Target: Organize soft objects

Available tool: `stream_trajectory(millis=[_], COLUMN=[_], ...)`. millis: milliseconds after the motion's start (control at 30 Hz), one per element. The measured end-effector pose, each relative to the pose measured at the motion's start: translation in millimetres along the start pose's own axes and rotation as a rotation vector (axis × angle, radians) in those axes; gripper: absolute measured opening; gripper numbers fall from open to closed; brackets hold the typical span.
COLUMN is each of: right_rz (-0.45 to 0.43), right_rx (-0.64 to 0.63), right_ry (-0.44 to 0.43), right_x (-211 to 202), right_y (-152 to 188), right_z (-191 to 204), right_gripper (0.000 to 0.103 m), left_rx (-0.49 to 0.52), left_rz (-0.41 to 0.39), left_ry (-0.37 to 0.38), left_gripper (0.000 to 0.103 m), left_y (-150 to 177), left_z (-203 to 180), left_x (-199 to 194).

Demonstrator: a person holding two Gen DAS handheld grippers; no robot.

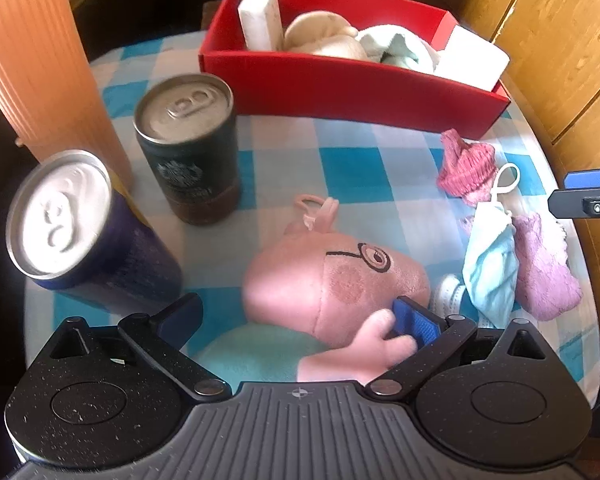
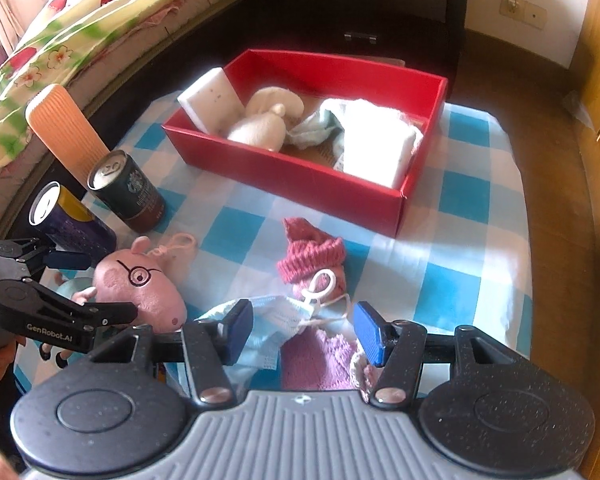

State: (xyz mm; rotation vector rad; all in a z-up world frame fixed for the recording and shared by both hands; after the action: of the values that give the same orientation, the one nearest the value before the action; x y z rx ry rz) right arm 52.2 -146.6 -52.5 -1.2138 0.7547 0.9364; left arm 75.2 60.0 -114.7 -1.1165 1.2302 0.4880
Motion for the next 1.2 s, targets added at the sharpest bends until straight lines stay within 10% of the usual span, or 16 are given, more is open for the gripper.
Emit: stream_trajectory(millis=[233,467,1200], right_rz=[0.014,0.037,0.124], right_rx=[0.020,0.025,-0.014], right_ry=[0.005,0.023,0.111], right_x=[2,10,51], right_y=[8,22,64], right_z=[-11,-19,-22], right_gripper=[0.033,0.040,0.045], left_rx=[0.001,-0.163,-0.213], left_rz=[0.040,0.027,-0.056], left_ry=[-0.004,-0.001,-0.051], left_gripper=[0.094,0.070,0.067], left_y=[17,28,26], left_z=[-5,15,8], left_x=[11,8,-5])
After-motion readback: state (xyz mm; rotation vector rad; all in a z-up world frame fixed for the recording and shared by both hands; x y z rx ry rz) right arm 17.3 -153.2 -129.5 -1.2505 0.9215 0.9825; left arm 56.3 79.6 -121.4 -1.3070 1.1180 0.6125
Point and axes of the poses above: each gripper's, at about its wrist camera, not at the fingertips, and x roughly the way its jaws point, z to its left, y to its underside, the point moved 6 cm from there along x, roughly the way its jaws point, and after that the axes turned 7 degrees about x, right-handed, at the moved point
